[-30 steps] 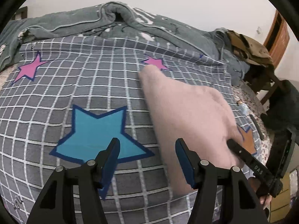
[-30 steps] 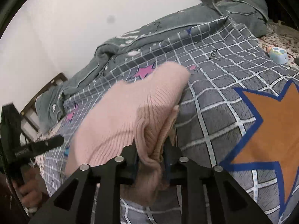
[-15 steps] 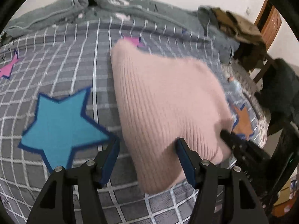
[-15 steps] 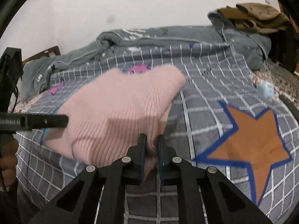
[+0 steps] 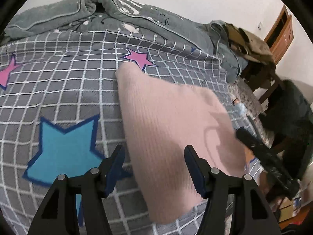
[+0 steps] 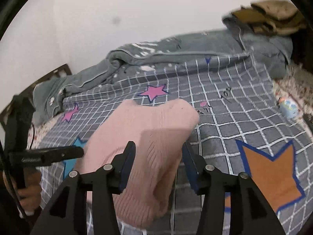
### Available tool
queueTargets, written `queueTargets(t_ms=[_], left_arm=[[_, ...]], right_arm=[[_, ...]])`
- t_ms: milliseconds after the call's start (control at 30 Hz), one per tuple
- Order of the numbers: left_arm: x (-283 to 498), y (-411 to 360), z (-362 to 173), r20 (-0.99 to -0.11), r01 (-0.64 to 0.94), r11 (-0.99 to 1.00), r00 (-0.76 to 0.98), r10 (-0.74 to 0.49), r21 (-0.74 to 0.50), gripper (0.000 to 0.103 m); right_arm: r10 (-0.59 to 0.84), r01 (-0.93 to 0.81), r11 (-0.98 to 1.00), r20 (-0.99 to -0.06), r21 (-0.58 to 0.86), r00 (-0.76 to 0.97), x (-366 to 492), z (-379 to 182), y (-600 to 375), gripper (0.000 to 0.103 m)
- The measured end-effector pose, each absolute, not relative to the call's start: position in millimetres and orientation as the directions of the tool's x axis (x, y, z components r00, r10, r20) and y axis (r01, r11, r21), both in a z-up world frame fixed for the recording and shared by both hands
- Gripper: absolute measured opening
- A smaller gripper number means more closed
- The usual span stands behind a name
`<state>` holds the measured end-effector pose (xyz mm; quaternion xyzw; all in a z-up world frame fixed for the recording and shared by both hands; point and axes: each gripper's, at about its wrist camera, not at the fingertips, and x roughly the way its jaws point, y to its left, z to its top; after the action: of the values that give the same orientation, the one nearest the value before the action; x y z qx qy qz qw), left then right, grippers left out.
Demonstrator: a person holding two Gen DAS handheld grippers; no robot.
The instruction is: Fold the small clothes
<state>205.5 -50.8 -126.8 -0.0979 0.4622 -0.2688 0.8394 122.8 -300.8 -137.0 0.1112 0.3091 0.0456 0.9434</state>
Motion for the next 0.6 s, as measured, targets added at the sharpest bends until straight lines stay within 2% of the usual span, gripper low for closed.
queueTargets(t_ms=[100, 200, 333, 600], left_arm=[[226.7, -54.4, -133.9, -0.729, 0.343, 0.835, 0.414, -0.545, -0.43, 0.061], [244.4, -55.5, -147.2, -0.733, 0.321, 0.827, 0.387, -0.559, -0.461, 0.061], [260.8, -55.6, -164.5, -0.72, 0.292, 0.793, 0.335, -0.608, -0.534, 0.064], [272.4, -65.1, -180.9, -0.713, 0.293, 0.781, 0.32, -0.624, -0.552, 0.065]], right_arm=[[0.189, 0.015, 0.953, -0.635, 0.301, 0.749, 154.7, -153.5, -311.7, 0.05], [0.221, 0.029, 0.941, -0.678, 0.338, 0.701, 172.5, -173.9, -318.8, 0.063], [0.262, 0.006, 0.932, -0.685, 0.363, 0.68, 182.2, -189.4, -323.4, 0.064], [0.277, -0.003, 0.932, -0.707, 0.362, 0.651, 201.8, -199.1, -321.6, 0.064]])
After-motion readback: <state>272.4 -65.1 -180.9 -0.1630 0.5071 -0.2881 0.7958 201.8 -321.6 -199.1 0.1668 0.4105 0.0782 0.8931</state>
